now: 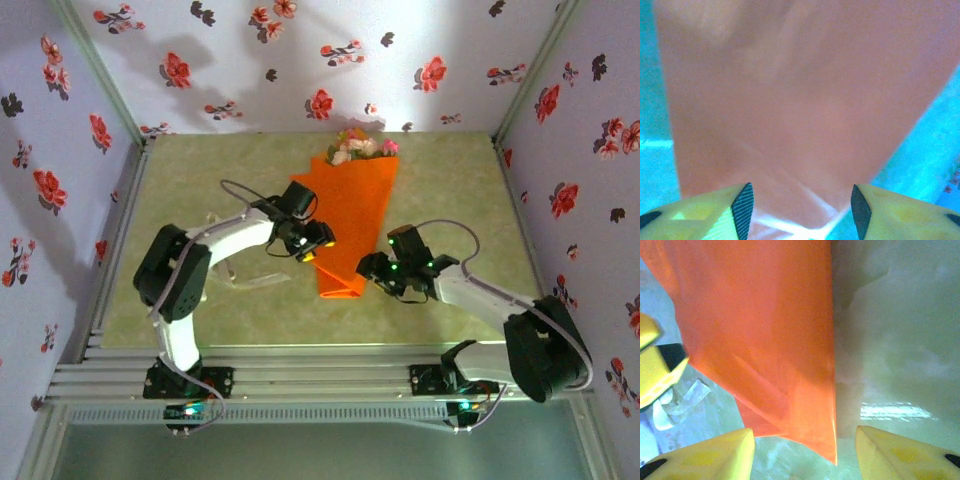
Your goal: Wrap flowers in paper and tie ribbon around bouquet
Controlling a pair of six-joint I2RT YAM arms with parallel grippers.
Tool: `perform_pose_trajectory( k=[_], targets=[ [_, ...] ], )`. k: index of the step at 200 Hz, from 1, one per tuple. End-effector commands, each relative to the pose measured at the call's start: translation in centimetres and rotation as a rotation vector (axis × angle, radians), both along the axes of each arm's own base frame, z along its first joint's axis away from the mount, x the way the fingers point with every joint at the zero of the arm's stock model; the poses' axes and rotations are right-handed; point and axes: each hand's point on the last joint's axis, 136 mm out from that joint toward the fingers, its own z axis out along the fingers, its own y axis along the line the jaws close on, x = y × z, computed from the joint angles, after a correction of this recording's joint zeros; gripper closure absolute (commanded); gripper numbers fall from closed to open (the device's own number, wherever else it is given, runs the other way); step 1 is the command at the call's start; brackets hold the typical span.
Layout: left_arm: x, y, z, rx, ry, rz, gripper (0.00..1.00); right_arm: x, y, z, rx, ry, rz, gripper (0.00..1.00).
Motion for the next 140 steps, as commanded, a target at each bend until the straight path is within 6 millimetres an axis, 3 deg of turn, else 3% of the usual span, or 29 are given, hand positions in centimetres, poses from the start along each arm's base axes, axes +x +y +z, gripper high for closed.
perform_pose_trajectory(
  k=[1,21,32,44,63,76,104,125,140],
  targets=[
    [0.2,3.2,3.7,0.044,-0.044,0.068,0.42,-1.5,-2.6,-0.3,-0.181,0.033,0.053,0.45],
    [-0.1,6.8,4.7,0.074,-0.036,0.152,0.44,-1.1,-2.4,0.3,-0.208,0.011,0.089,0.53],
    [-0.4,9.5,5.0,0.096,-0.016,0.222,0.46,-0.5,-1.0,1.4,-0.22,-0.049,0.159,0.55],
    [-1.2,12.6,4.6,0.131,0.032,0.294,0.47,0.1,1.6,3.0,-0.248,-0.144,0.28,0.55],
    [-2.9,17.7,3.0,0.194,0.126,0.421,0.48,0.3,7.8,4.6,-0.276,-0.285,0.528,0.52],
    [-4.0,20.4,2.0,0.195,0.189,0.514,0.48,-0.4,12.3,4.5,-0.304,-0.351,0.715,0.49],
    [-4.6,24.2,1.3,0.153,0.215,0.7,0.48,-1.8,20.9,2.1,-0.459,-0.457,1.058,0.39],
    [-4.4,26.0,1.2,0.132,0.213,0.786,0.47,-2.2,25.4,0.5,-0.535,-0.522,1.18,0.3],
    [-4.2,26.7,0.9,0.127,0.225,0.821,0.43,-1.3,27.0,-0.8,-0.555,-0.522,1.16,0.27]
  ],
)
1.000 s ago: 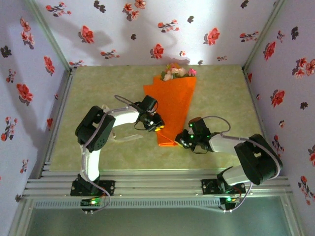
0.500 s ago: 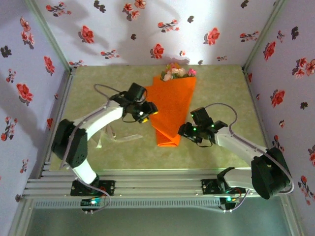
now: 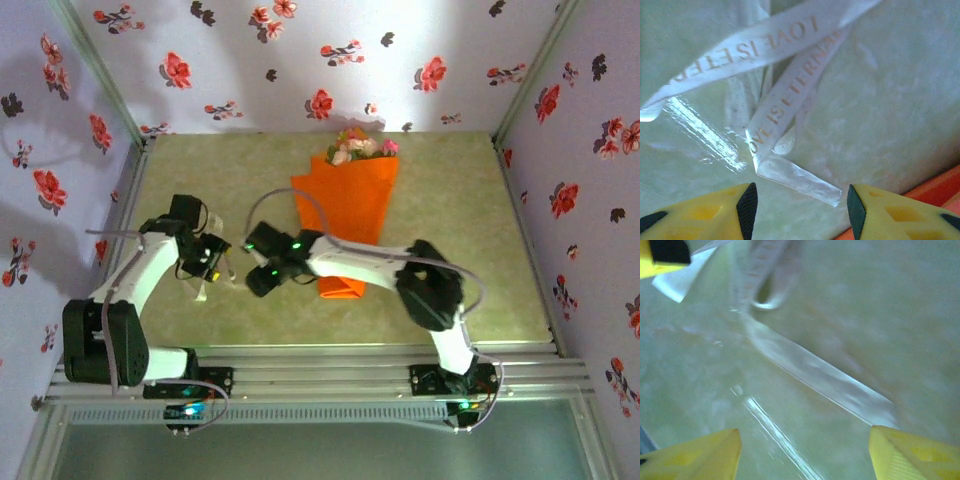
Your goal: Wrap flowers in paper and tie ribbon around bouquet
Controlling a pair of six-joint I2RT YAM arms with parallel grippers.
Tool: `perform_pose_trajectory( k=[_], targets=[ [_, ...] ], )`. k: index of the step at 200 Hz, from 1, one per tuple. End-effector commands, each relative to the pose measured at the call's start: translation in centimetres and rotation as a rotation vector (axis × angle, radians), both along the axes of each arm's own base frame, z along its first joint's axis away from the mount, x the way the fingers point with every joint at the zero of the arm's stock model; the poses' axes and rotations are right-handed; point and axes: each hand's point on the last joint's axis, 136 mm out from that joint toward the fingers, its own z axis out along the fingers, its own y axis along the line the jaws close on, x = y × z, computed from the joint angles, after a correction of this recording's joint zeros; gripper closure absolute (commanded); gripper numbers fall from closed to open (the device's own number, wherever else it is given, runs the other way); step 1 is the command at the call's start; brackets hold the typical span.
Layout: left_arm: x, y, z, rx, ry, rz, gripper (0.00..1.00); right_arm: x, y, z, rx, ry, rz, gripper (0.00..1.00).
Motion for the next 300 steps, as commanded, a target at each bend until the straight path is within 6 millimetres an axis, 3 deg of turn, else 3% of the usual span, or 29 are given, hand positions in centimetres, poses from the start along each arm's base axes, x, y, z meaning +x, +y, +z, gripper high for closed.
perform_pose_trajectory(
  k=[1,15,37,71,94,113,125,139,166,183,210,221,243,254,262,300],
  targets=[
    [-0.1,1.2,0.1,-0.011,0.007,0.091,0.43,1.2,0.2,-1.9,-0.139,-0.099,0.072,0.27],
    [0.1,1.5,-0.1,-0.017,0.012,0.104,0.43,2.0,1.0,-3.0,-0.141,-0.099,0.038,0.26],
    [0.0,1.8,-0.3,-0.025,0.018,0.121,0.42,1.7,2.1,-4.7,-0.133,-0.064,0.045,0.25],
    [0.0,1.7,-0.5,-0.037,0.03,0.118,0.42,2.5,3.0,-7.3,-0.161,-0.042,-0.009,0.33],
    [-0.1,1.4,-0.5,-0.056,0.031,0.107,0.42,2.4,4.1,-8.6,-0.144,0.005,-0.015,0.52],
    [-0.1,1.3,0.0,-0.058,0.025,0.093,0.42,2.3,4.6,-8.6,-0.138,0.016,-0.014,0.84],
    [0.0,1.4,0.5,-0.051,0.014,0.081,0.42,2.7,4.6,-7.4,-0.132,-0.008,-0.024,1.0],
    [0.1,1.5,1.1,-0.038,0.006,0.068,0.42,3.6,4.4,-4.9,-0.109,-0.064,-0.041,1.0],
    [0.7,1.6,2.0,-0.036,-0.022,0.063,0.4,4.8,4.0,3.6,0.021,-0.175,-0.067,1.0],
    [1.2,1.3,2.3,-0.049,-0.044,0.071,0.38,5.2,2.7,8.6,0.081,-0.215,-0.091,1.0],
    [2.4,0.2,3.5,-0.066,-0.104,0.057,0.32,5.9,-1.5,15.3,0.155,-0.272,-0.162,1.0],
    [3.1,-0.5,4.3,-0.068,-0.131,0.037,0.25,5.9,-3.8,17.5,0.176,-0.301,-0.198,1.0],
    [4.2,-2.4,5.6,-0.078,-0.157,-0.001,0.23,5.6,-9.2,21.3,0.206,-0.371,-0.285,1.0],
    [4.7,-3.6,6.0,-0.081,-0.16,-0.018,0.22,5.3,-12.4,21.8,0.188,-0.396,-0.339,1.0],
    [4.9,-4.5,6.3,-0.082,-0.164,-0.027,0.15,5.5,-15.2,22.1,0.167,-0.417,-0.401,1.0],
    [5.7,-10.2,5.5,-0.136,-0.137,-0.062,0.13,7.2,-30.8,18.7,0.054,-0.378,-0.807,1.0]
  ],
)
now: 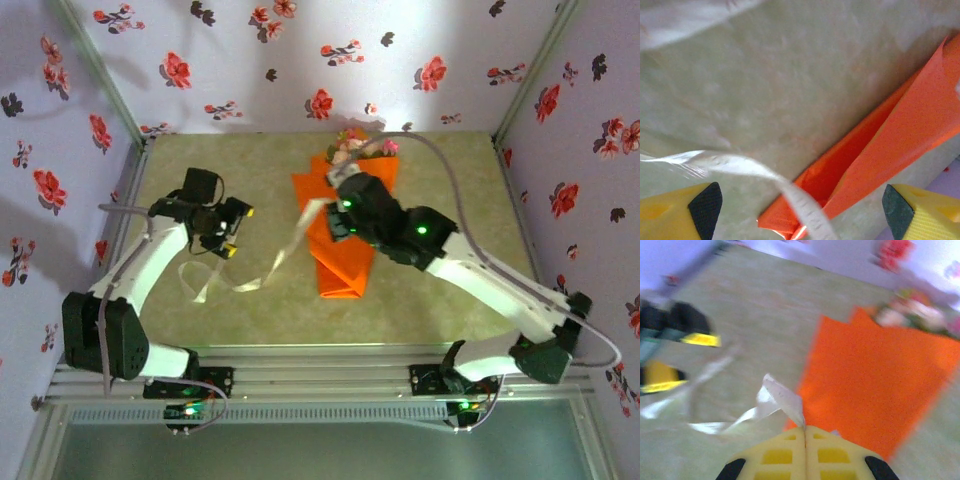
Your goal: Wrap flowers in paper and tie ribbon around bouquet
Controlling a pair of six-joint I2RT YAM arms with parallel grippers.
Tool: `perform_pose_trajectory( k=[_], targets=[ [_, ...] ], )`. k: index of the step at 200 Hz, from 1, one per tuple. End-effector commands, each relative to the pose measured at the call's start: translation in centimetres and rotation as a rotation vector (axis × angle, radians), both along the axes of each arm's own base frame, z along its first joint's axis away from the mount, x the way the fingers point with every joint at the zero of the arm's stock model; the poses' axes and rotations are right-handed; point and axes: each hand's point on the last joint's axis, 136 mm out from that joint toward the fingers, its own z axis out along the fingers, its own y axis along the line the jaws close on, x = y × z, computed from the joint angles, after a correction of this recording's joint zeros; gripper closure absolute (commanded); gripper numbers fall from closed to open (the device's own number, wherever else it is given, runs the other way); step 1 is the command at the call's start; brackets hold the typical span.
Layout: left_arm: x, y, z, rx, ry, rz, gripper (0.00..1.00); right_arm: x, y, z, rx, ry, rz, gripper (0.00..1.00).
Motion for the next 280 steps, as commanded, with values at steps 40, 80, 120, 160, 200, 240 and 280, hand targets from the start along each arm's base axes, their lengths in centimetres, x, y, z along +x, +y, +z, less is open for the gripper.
perform_pose_trajectory(
  k=[40,80,120,160,200,240,280],
  targets=[
    [0.7,-7.4,-2.6,-0.021,0.095,-0.027,0.17,1.6,-22.6,-8.3,-0.067,0.27,-0.775,1.0],
    [-0.5,-8.8,-4.1,-0.008,0.171,-0.036,0.2,2.1,-25.0,-14.6,-0.045,0.543,-0.934,0.78],
    [0.6,-10.2,-3.4,-0.053,0.083,-0.12,0.23,2.6,-18.9,-14.5,-0.042,0.523,-0.764,0.45],
    [-0.6,-12.4,-6.2,-0.074,0.162,-0.294,0.29,-1.8,-9.5,-18.2,0.216,0.769,-0.644,0.46],
    [-1.5,-14.7,-8.1,-0.094,0.189,-0.406,0.35,-3.5,-4.3,-21.4,0.51,0.982,-0.724,0.47],
    [-1.8,-14.8,-8.7,-0.076,0.18,-0.445,0.35,-2.6,-2.5,-23.6,0.593,1.045,-0.818,0.48],
    [-2.1,-15.6,-10.0,-0.066,0.211,-0.499,0.37,-3.1,-2.4,-26.1,0.581,1.103,-0.897,0.54]
  ],
)
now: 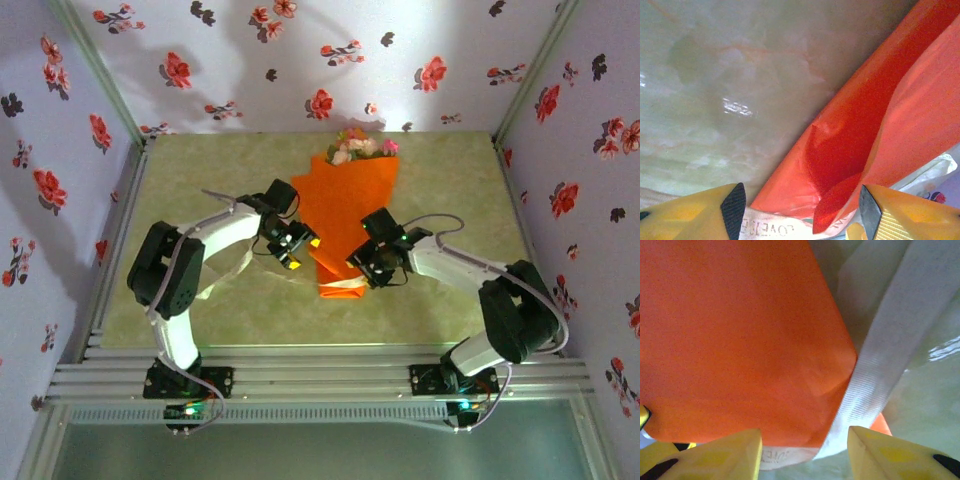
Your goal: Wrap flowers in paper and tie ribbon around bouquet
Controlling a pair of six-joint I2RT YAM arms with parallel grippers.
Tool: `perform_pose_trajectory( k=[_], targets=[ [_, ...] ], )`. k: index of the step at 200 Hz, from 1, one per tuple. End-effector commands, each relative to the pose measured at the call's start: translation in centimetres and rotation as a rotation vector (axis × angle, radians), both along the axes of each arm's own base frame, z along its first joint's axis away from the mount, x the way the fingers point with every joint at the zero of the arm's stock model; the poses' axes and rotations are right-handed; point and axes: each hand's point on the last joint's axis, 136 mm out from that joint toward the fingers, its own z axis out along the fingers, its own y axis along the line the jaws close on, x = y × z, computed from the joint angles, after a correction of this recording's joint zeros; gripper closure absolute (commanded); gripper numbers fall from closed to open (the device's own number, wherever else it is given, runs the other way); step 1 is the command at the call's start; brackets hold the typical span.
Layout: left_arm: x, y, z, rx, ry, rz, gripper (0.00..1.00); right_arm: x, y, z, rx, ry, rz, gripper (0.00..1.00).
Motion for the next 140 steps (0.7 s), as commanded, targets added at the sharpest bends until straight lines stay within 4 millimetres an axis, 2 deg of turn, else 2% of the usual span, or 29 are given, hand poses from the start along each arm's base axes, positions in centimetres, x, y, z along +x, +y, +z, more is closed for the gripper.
perform_pose_trajectory(
  k=[1,39,70,83,112,140],
  targets=[
    [-0.3,-1.0,-0.8,-0.003,0.013,-0.069,0.37,-0.6,0.4,-1.4,0.02,0.071,-0.067,0.54],
    [-0.1,-1.7,-1.8,0.034,-0.006,-0.15,0.36,-2.5,-2.0,-1.7,-0.088,0.1,-0.075,0.6],
    [-0.5,-2.8,-2.0,0.034,-0.032,-0.211,0.37,-2.9,-2.4,-2.8,-0.102,0.11,-0.087,0.68],
    [-1.2,-2.8,-2.2,0.042,-0.028,-0.23,0.37,-2.7,-2.6,-3.2,-0.11,0.101,-0.094,0.74],
    [-2.5,-2.5,-2.8,0.048,-0.036,-0.241,0.37,-2.9,-3.0,-3.1,-0.127,0.096,-0.079,0.99],
    [-2.9,-2.5,-3.4,0.046,-0.06,-0.248,0.37,-4.2,-3.9,-2.6,-0.14,0.108,-0.056,1.0]
  ],
)
